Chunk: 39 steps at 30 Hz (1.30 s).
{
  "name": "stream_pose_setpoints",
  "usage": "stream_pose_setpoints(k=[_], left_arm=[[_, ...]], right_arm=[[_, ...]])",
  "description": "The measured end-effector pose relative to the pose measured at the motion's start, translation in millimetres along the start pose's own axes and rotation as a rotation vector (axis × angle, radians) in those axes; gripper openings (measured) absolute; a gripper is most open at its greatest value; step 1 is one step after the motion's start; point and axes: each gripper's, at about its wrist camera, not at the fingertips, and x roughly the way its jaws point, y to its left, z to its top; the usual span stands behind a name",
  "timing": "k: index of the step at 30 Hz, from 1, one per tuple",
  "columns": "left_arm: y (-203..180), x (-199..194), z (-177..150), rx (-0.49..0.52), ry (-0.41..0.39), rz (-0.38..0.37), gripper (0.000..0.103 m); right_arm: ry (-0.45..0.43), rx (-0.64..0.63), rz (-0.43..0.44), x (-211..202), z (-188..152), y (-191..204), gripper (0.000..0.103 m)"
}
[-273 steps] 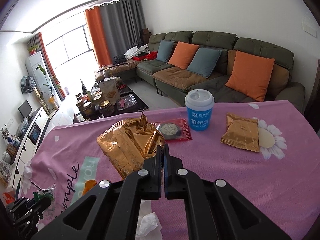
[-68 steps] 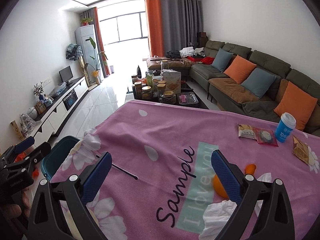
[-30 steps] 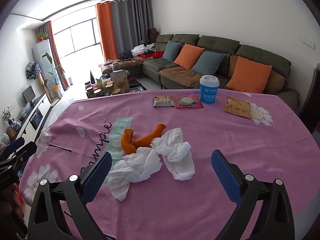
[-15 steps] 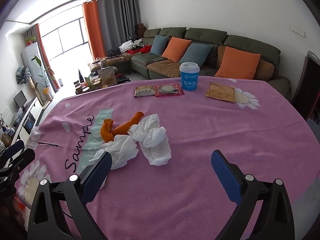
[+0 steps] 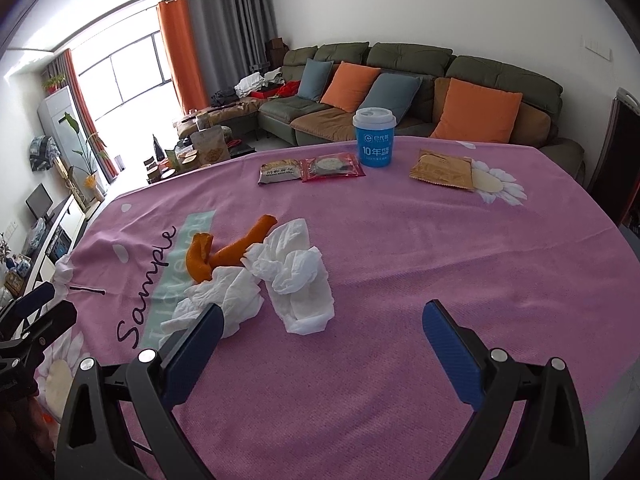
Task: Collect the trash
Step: 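Approach the white tissues with both grippers open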
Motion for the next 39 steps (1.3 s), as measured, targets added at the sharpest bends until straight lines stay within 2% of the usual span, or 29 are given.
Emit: stream_pose_setpoints(k=[14, 24, 34, 37, 38, 39], left_arm=[[-24, 38, 21, 0.037, 0.024, -0.041, 0.097], [-43, 65, 12, 0.081, 0.09, -0.066, 0.097], [-69, 94, -4, 0.148, 0.182, -0.132, 0.097], [-78, 104, -8, 0.175, 0.213, -0.157, 0.088], [-80, 108, -10, 0.177, 0.225, -0.17, 0.08], [-81, 109, -10, 0.176, 0.227, -0.171, 0.076]], right_arm=[[0.026, 0.012, 0.019, 27, 13, -6, 0.096], [0.044, 0.019, 0.035, 45, 23, -10, 0.095], [0.104, -0.012, 0.079, 69, 31, -2, 0.082], [0.135, -0.026, 0.093, 78, 31, 1, 0.074], [0.144, -0.027, 0.099, 81, 31, 2, 0.07], [0.153, -0.03, 0.102, 84, 31, 2, 0.068]])
